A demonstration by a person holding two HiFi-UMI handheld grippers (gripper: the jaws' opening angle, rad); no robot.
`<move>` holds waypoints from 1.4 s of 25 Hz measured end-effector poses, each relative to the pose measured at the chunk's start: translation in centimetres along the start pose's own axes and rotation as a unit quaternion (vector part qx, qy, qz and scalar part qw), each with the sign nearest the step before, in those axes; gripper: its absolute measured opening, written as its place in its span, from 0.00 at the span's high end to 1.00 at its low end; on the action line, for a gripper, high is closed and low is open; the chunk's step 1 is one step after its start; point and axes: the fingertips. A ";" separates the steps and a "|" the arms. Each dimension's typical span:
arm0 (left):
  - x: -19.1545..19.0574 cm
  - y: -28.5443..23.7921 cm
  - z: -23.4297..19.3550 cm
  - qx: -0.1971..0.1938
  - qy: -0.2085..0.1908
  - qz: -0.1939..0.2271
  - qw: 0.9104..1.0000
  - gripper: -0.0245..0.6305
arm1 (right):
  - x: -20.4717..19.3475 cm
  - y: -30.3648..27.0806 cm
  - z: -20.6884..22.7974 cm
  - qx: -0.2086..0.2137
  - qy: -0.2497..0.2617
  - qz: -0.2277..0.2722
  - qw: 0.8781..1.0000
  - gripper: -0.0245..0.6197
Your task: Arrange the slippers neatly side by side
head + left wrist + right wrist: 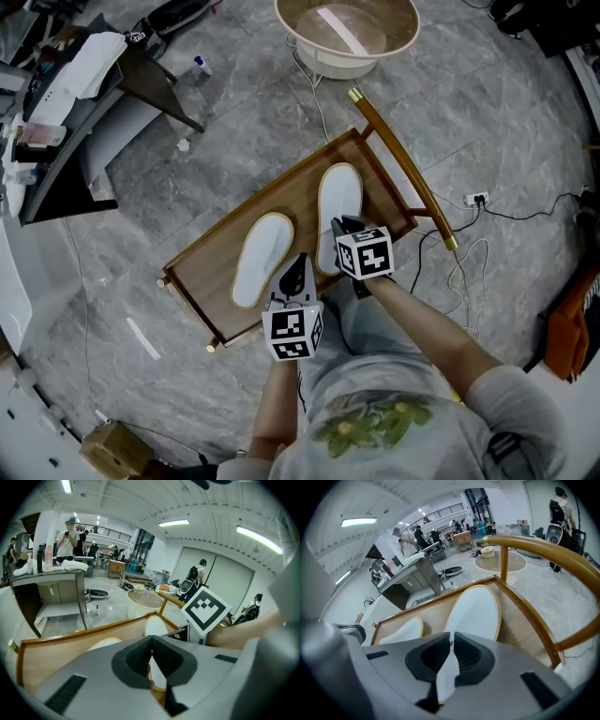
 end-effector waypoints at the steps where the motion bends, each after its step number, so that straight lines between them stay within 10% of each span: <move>1: 0.1 0.0 0.0 0.000 0.000 0.000 1.000 0.94 | 0.1 0.1 0.1 0.000 0.004 -0.001 1.000 0.92; 25: 0.0 1.4 0.5 0.003 -0.002 0.004 1.000 0.94 | 3.2 0.3 4.6 -0.048 0.260 -0.084 0.961 0.92; 35: -0.3 1.5 0.9 0.004 -0.005 0.002 1.000 0.94 | 3.4 -0.2 4.8 -0.073 0.394 -0.124 0.908 0.92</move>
Point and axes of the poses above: the fingertips, and each gripper's own axes: y backward along the fingers, z to its right, x out of its top, and after that the axes turned 11 degrees about -z, right-handed
